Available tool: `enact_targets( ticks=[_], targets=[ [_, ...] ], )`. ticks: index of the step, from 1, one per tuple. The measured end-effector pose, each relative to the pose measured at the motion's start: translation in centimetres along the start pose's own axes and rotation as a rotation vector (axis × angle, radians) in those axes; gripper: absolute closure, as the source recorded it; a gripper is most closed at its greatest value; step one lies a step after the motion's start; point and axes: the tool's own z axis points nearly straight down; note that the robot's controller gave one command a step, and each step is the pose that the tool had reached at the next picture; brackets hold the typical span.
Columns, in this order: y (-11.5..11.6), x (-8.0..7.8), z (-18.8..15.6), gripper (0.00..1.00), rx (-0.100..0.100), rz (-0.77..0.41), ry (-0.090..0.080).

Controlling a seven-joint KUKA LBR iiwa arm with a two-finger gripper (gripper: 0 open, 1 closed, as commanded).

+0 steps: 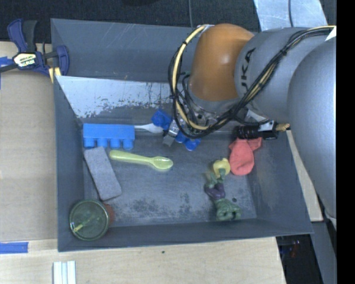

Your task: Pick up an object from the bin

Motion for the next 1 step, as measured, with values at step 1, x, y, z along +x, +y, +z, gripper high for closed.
enact_targets(
  ticks=[1],
  targets=[
    [0.1,-0.25,-1.42,1.0,-0.006,0.0,-0.008]
  ],
)
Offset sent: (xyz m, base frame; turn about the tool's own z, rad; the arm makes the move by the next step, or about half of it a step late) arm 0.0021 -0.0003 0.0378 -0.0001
